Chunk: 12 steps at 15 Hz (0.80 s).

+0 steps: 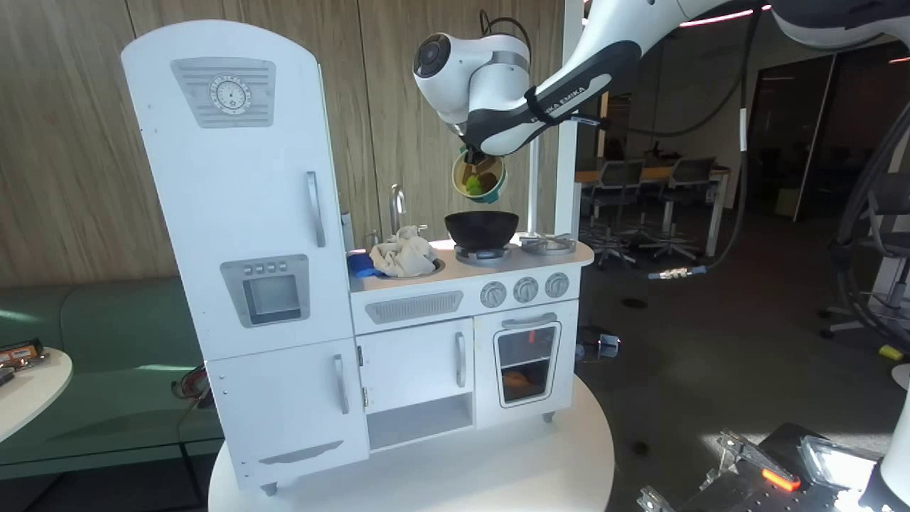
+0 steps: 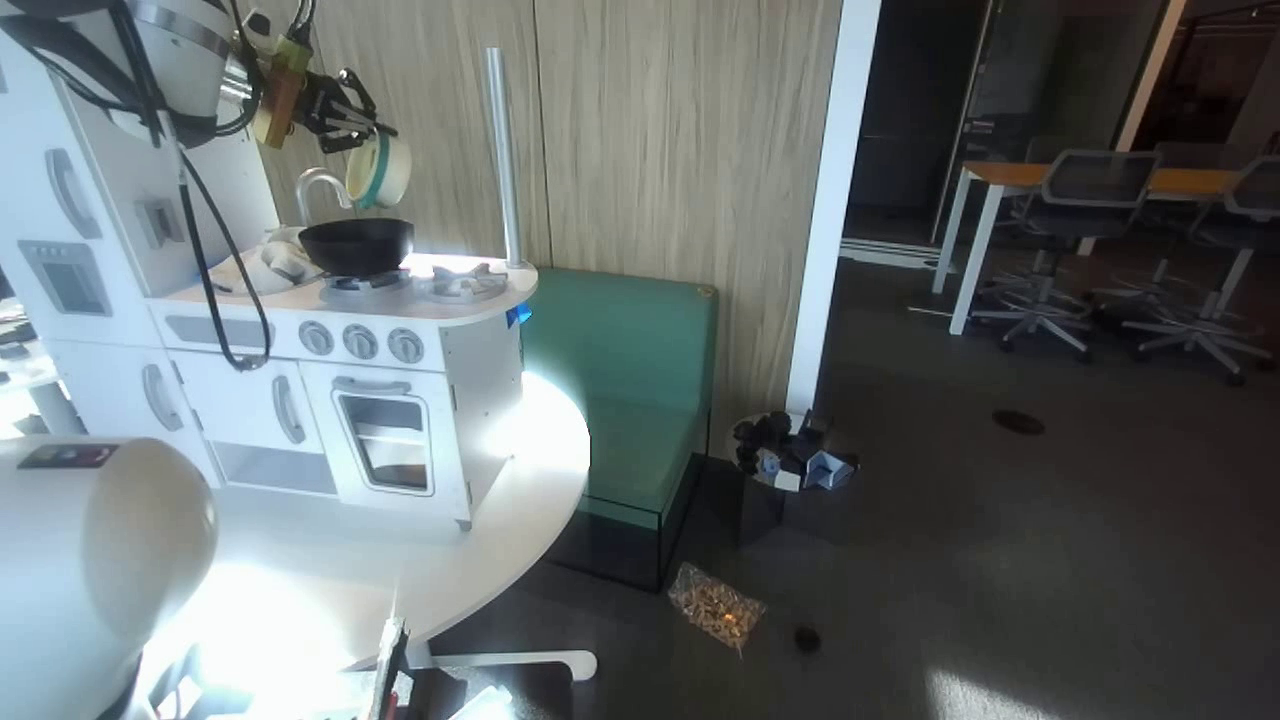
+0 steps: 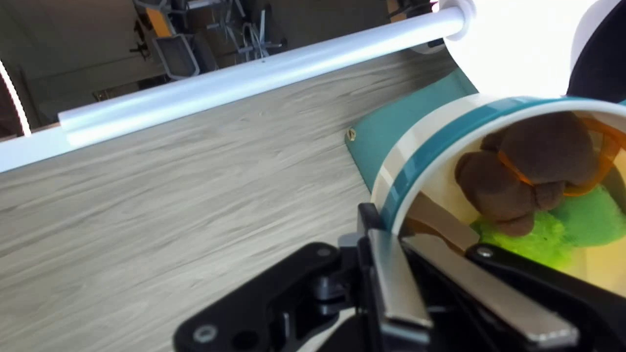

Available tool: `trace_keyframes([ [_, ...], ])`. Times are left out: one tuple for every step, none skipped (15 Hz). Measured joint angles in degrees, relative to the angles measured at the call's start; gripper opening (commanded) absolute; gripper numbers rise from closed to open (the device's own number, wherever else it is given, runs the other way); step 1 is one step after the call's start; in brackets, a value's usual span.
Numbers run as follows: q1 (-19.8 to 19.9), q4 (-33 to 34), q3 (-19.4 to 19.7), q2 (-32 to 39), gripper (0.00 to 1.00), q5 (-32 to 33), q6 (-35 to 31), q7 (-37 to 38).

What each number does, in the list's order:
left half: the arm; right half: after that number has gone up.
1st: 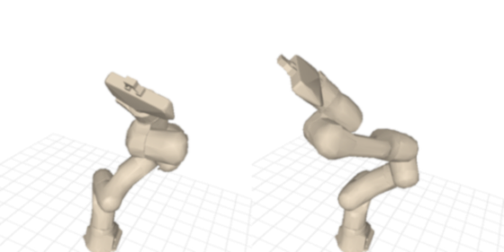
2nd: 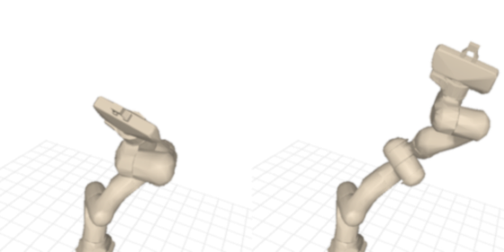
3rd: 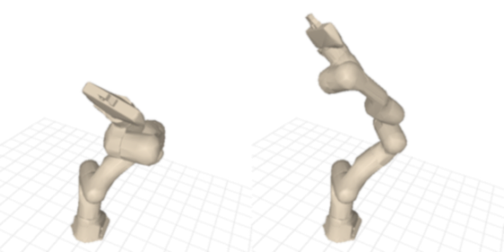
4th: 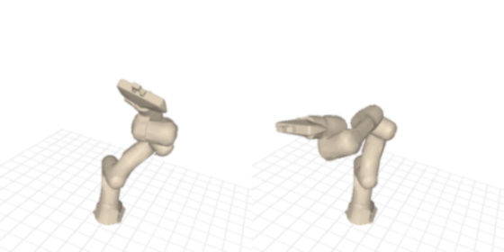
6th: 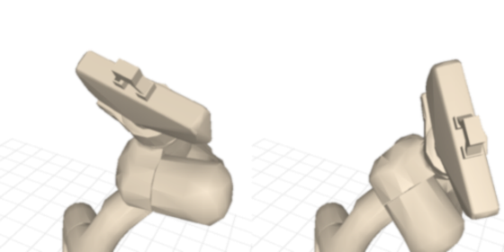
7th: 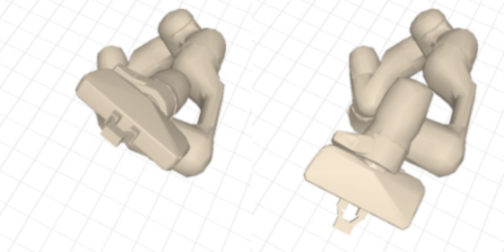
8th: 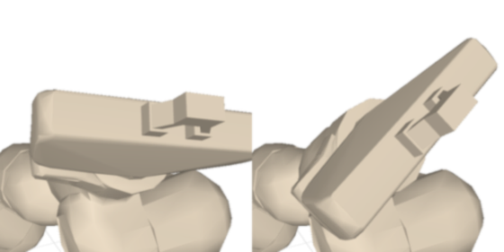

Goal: Pour the contents of the white bowl into the black bowl

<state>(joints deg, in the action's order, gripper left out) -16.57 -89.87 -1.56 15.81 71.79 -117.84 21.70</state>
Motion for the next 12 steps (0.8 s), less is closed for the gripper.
trace_keyframes([
  [0.0,-2.76,-0.82,-1.5,0.02,2.82,-1.15,1.18],
  [0.0,-5.5,-1.6,-3.02,0.02,6.14,-2.17,2.62],
  [0.0,-8.29,-2.36,-4.61,0.02,9.65,-3.05,4.3],
  [0.02,-10.69,-3.01,-6.02,0.02,12.71,-3.47,5.79],
  [0.05,-12.84,-3.53,-7.35,0.02,15.77,-3.81,7.18],
  [0.19,-14.68,-3.86,-8.56,0.02,19.0,-4.01,8.53],
  [0.49,-16.17,-4.03,-9.55,0.02,21.73,-4.14,9.69],
  [1.02,-17.31,-4.07,-10.34,0.02,23.79,-4.32,10.6],
  [1.77,-18.08,-4.07,-10.83,0.02,25.19,-4.53,11.21],
  [2.76,-18.69,-4.06,-11.15,0.02,26.62,-4.95,11.79],
  [3.74,-19.11,-4.04,-11.2,0.02,28.13,-5.32,12.33],
  [4.72,-19.59,-4.02,-11.17,0.02,29.44,-5.79,12.95],
])
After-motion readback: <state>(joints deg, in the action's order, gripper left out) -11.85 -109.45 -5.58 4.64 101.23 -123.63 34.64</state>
